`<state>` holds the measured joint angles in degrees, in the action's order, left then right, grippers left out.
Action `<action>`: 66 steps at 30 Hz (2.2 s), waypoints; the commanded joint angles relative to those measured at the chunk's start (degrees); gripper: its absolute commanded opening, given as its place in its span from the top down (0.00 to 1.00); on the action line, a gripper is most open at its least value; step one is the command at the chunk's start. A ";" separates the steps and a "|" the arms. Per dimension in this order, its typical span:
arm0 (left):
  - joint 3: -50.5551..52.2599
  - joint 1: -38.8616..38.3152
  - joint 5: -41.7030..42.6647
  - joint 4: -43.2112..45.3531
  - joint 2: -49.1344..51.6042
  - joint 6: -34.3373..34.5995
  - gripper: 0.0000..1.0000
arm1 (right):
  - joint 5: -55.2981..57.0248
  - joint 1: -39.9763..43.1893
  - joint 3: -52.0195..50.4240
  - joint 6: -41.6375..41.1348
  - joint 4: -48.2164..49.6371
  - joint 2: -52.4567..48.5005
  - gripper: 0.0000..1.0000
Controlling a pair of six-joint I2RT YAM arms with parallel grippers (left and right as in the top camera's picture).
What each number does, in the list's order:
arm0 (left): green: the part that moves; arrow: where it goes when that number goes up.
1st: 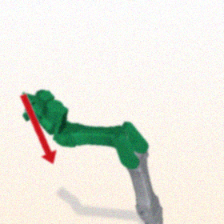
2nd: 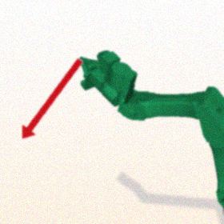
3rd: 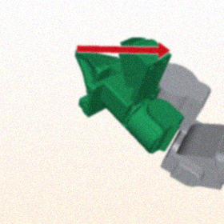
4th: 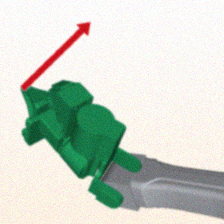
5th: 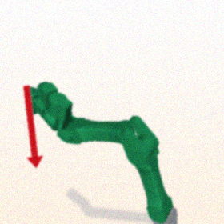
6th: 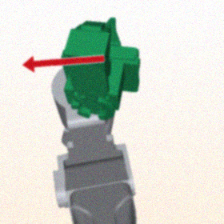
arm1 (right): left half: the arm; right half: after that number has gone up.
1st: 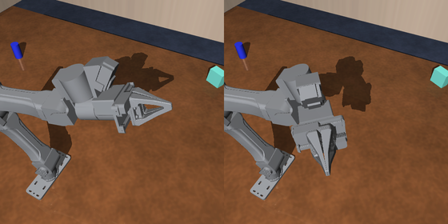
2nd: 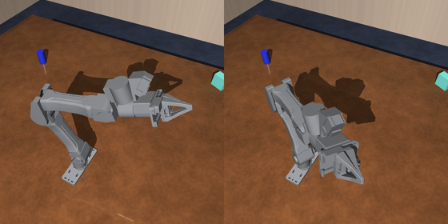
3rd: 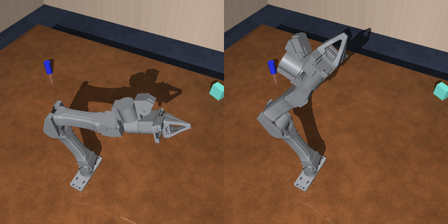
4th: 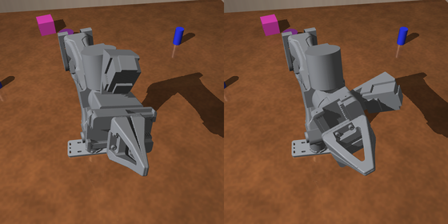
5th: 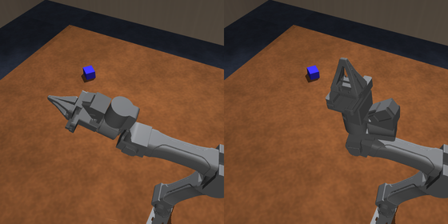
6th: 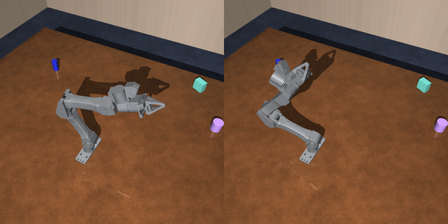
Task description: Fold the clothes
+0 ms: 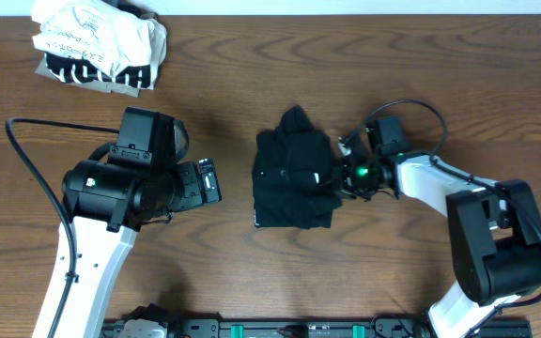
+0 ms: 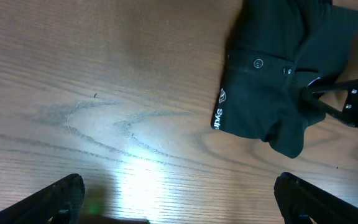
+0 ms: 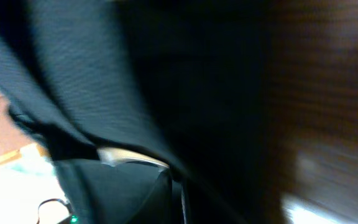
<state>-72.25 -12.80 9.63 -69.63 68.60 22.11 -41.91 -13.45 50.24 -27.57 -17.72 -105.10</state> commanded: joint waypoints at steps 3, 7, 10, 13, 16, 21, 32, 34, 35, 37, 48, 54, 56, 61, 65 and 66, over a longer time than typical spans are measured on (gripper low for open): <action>-0.72 0.24 -0.94 -0.20 0.22 -0.15 0.02 | -3.43 3.74 1.25 4.07 -1.05 1.27 0.97; -0.72 0.24 -0.94 -0.22 0.22 -0.15 0.01 | -9.66 4.72 2.95 3.76 -2.03 6.16 0.98; -0.72 0.24 -0.94 -0.20 0.22 -0.15 0.02 | -15.26 4.55 4.33 1.92 -1.49 10.97 0.97; -0.72 0.24 -0.94 -0.07 0.22 -0.13 0.02 | -16.65 3.32 4.61 -0.50 0.57 15.78 0.93; -0.72 0.24 -0.94 0.26 0.26 -0.13 0.02 | -14.84 0.02 4.61 -0.17 0.66 17.88 0.90; -0.72 0.24 -0.92 0.61 0.26 -0.13 0.02 | -8.15 -8.31 4.13 1.49 -2.40 15.89 0.89; -0.72 0.24 -0.94 0.04 0.26 -0.13 0.02 | 0.90 -15.87 4.09 -1.07 -4.42 1.36 0.96; -0.72 0.24 -0.94 0.00 0.26 -0.15 0.02 | 4.28 -14.99 4.09 -1.05 -7.26 -1.11 0.99; -0.72 0.24 -0.94 -0.02 0.26 -0.15 0.02 | 5.75 -14.56 4.09 -0.96 -8.57 -1.84 0.99; -0.72 0.24 -0.94 -0.02 0.26 -0.15 0.02 | 7.89 -13.44 4.09 0.50 -10.99 -2.43 0.99; -0.70 0.24 -0.96 0.00 0.26 -0.17 0.02 | 5.44 -7.34 4.09 7.87 -17.31 3.61 0.99; -0.61 0.24 -0.98 0.02 0.26 -0.20 0.02 | -1.18 -5.09 4.39 10.64 -14.69 12.52 0.94; -0.50 0.24 -0.98 0.04 0.26 -0.17 0.02 | -1.92 -4.31 4.44 8.90 -10.56 15.74 0.90; -0.22 0.24 -0.98 0.22 0.28 -0.17 0.02 | -4.63 -3.76 4.44 2.95 5.73 18.49 0.87; -0.22 0.24 -0.96 0.46 0.28 -0.15 0.02 | -4.66 -3.78 4.44 -2.62 16.37 15.91 0.85; -0.22 0.24 -0.96 0.52 0.28 -0.15 0.02 | -4.66 -3.87 4.44 -3.56 19.45 14.71 0.85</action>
<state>-72.25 -12.80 9.61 -68.99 68.60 22.11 -45.23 -17.58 54.68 -26.04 -1.23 -87.92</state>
